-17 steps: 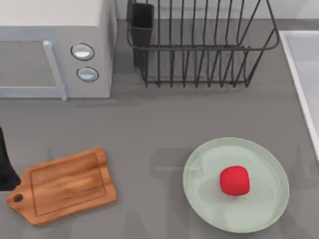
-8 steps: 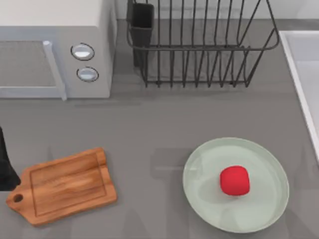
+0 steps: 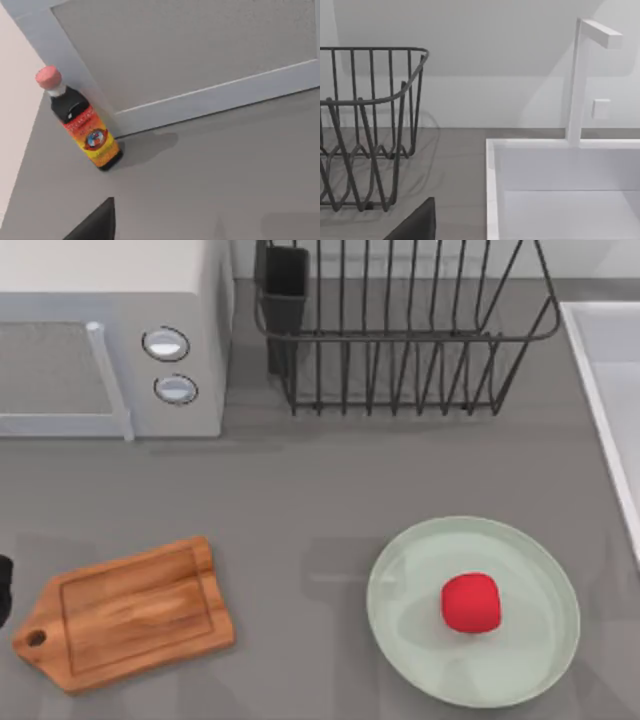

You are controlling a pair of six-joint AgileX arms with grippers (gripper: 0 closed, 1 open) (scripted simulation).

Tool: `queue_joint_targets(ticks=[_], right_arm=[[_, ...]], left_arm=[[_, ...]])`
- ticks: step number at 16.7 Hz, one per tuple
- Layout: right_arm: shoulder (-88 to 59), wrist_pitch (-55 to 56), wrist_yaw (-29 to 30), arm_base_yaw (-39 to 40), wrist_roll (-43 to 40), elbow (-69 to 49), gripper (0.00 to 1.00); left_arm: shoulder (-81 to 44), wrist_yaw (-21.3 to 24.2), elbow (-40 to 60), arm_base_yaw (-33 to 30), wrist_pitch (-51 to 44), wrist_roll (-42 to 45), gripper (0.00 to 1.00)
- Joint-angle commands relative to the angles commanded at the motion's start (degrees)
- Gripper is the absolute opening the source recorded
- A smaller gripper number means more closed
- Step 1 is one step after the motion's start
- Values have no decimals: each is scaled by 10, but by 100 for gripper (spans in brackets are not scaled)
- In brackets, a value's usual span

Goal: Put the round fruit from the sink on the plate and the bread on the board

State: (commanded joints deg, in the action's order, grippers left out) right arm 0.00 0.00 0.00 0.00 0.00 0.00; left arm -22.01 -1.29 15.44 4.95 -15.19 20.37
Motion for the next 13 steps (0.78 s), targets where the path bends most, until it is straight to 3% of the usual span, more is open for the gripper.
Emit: queue_joint_targets(ticks=[8, 13], right_arm=[[0, 0, 0, 0, 0, 0, 100], [0, 0, 0, 0, 0, 0, 100]], left_arm=[[-471, -10, 281, 83, -237, 354, 100], [-677, 1, 414, 122, -353, 506, 100]])
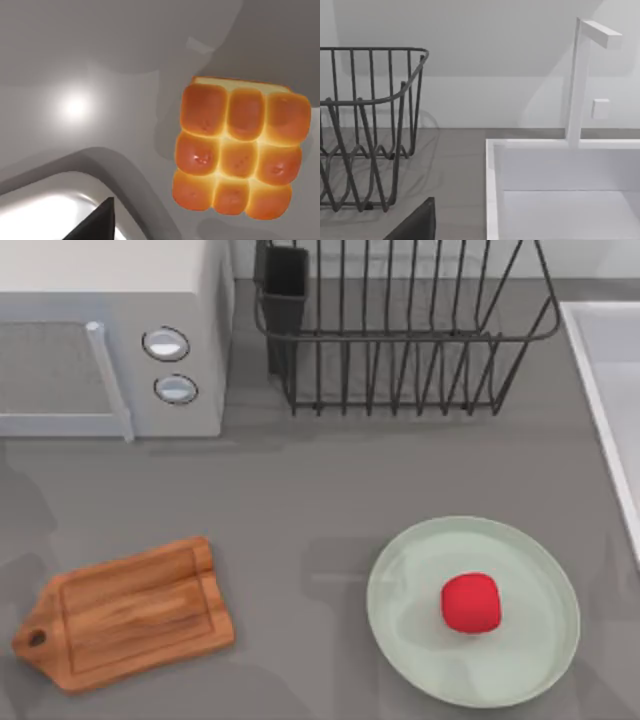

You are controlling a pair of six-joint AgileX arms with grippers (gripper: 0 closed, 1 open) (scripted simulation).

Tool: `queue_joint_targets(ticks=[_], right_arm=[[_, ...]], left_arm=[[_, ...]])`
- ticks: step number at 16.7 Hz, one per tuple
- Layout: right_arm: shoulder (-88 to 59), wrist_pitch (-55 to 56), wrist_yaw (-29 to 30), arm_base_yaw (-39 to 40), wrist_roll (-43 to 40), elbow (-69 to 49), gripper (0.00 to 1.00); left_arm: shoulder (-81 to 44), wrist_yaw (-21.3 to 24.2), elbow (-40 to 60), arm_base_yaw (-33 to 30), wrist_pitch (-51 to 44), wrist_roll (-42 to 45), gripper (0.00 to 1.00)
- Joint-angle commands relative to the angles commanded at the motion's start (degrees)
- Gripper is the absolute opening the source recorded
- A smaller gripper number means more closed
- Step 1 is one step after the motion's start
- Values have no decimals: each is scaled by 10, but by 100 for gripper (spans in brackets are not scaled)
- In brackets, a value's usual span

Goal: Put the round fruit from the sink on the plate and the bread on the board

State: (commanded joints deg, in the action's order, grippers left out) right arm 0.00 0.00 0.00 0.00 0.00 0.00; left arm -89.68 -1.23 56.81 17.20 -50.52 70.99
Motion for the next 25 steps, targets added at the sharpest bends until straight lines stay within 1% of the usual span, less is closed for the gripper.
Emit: queue_joint_targets(ticks=[4, 10, 20, 25], right_arm=[[0, 0, 0, 0, 0, 0, 100], [0, 0, 0, 0, 0, 0, 100], [0, 0, 0, 0, 0, 0, 100], [0, 0, 0, 0, 0, 0, 100]], left_arm=[[-73, 11, 55, 15, -43, 58, 100], [-77, 11, 56, 13, -43, 61, 100], [-109, 12, -25, 9, 68, 56, 100], [-130, 12, -38, 12, 102, 60, 100]])
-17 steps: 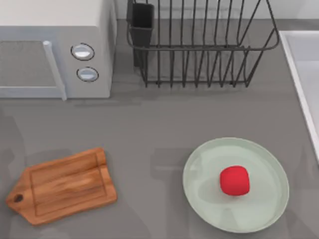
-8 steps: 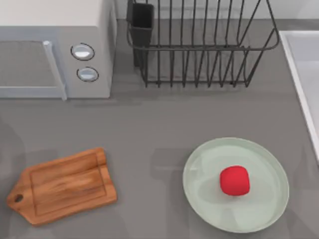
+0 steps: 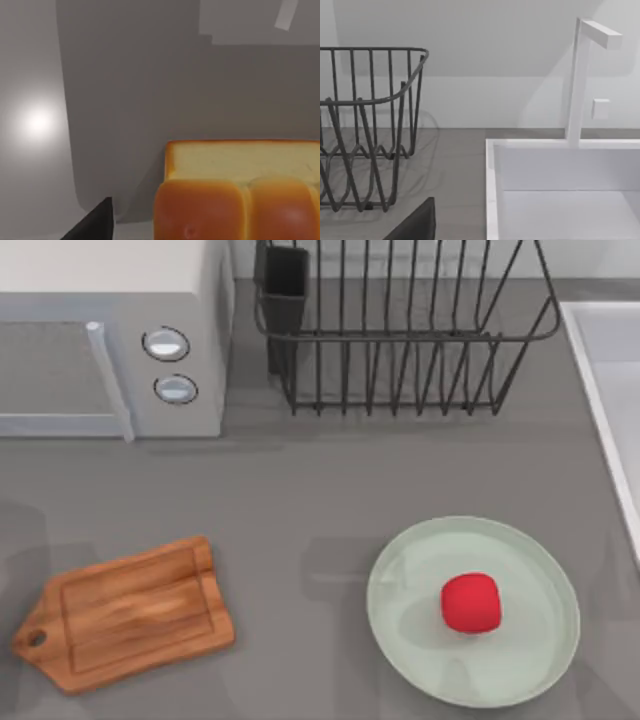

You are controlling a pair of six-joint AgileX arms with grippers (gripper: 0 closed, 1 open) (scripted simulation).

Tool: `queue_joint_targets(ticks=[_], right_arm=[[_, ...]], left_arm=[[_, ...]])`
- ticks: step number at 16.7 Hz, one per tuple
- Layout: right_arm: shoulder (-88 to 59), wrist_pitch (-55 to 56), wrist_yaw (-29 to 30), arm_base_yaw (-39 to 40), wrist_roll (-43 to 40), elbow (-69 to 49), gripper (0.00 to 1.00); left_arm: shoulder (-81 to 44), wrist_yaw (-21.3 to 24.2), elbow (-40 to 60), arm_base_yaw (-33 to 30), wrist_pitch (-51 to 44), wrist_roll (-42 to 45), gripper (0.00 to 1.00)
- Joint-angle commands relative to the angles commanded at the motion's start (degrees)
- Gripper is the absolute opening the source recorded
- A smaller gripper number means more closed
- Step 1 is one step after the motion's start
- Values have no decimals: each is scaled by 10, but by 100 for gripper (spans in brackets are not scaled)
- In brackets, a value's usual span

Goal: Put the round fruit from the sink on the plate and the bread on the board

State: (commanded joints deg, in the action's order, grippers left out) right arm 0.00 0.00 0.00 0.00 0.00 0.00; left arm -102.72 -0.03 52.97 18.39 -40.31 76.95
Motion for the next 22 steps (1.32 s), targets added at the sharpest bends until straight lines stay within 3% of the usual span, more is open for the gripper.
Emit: queue_joint_targets(ticks=[7, 20, 22], right_arm=[[0, 0, 0, 0, 0, 0, 100], [0, 0, 0, 0, 0, 0, 100], [0, 0, 0, 0, 0, 0, 100]], left_arm=[[-26, 0, 12, 5, 16, 5, 100], [-26, 0, 12, 5, 16, 5, 2], [-26, 0, 12, 5, 16, 5, 0]])
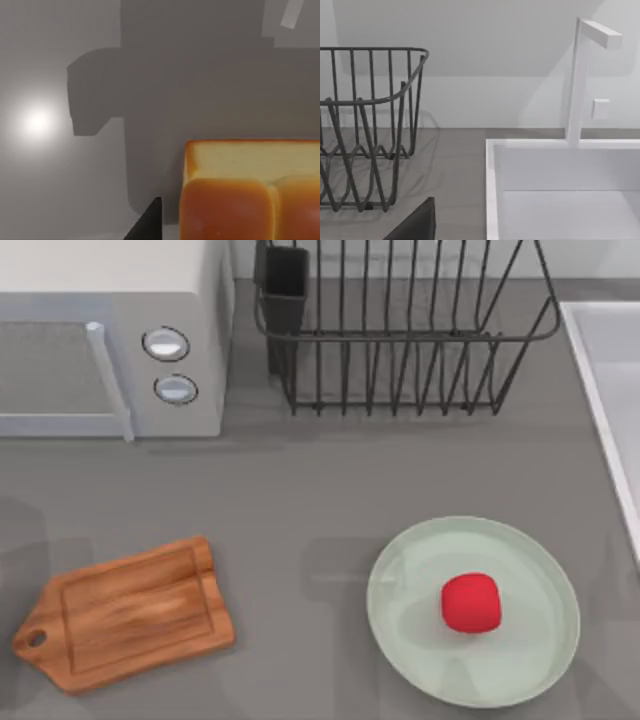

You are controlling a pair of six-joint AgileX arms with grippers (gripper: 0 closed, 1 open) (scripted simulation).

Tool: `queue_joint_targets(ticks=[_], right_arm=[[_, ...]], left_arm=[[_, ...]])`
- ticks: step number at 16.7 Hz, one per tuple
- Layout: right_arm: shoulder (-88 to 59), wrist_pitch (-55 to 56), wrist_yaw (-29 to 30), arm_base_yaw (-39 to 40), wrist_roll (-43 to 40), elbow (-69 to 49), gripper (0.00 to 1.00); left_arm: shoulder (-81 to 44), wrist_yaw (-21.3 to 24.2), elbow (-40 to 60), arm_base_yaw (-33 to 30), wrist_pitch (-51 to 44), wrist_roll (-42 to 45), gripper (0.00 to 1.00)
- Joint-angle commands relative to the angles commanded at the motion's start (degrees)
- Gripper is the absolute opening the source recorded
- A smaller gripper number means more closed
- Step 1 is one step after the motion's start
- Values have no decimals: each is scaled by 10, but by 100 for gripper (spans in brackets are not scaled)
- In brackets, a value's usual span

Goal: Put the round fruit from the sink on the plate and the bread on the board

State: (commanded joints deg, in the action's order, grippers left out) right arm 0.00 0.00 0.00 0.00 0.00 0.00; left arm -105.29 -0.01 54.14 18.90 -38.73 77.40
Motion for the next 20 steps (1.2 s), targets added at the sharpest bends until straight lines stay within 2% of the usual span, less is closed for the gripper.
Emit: queue_joint_targets(ticks=[6, 9, 15, 20], right_arm=[[0, 0, 0, 0, 0, 0, 100], [0, 0, 0, 0, 0, 0, 100], [0, 0, 0, 0, 0, 0, 100], [0, 0, 0, 0, 0, 0, 100]], left_arm=[[0, 0, 0, 0, 0, 0, 0], [24, 4, 10, -7, -35, -9, 0], [64, -2, 82, -36, -154, -21, 0], [104, 0, 141, -10, -248, -14, 0]])
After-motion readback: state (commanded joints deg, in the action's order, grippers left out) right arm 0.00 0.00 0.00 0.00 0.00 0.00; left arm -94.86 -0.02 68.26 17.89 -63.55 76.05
